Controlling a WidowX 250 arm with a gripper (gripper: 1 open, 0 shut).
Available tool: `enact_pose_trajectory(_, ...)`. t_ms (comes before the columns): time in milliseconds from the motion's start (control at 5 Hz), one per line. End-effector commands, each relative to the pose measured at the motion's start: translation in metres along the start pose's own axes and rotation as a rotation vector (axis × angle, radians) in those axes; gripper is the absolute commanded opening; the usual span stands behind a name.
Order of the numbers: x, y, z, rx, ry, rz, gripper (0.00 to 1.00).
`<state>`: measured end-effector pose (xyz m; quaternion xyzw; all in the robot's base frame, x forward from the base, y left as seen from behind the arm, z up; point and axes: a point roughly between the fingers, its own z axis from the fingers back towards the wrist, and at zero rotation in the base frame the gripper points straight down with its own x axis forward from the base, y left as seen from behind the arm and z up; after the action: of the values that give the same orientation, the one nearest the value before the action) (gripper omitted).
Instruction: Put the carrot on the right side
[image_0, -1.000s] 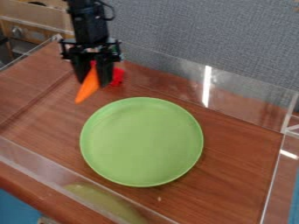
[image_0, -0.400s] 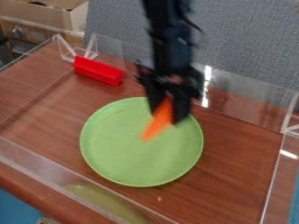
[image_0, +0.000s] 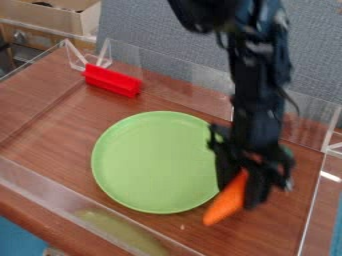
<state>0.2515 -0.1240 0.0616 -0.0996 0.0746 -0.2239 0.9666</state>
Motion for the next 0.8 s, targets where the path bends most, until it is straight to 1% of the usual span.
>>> enact_pose_trajectory(0,0.002,0.004,-0.012,-0.004,-0.006,0.0,0.0)
enact_pose_trajectory(200,0.002,0.022,-0.019,-0.005,-0.004,0.024,0.0)
enact_pose_trajectory(400,0.001,0.035,-0.02,-0.004,-0.006,0.043,0.0)
enact_pose_trajectory(600,0.001,0.036,-0.02,0.005,-0.008,0.05,1.0)
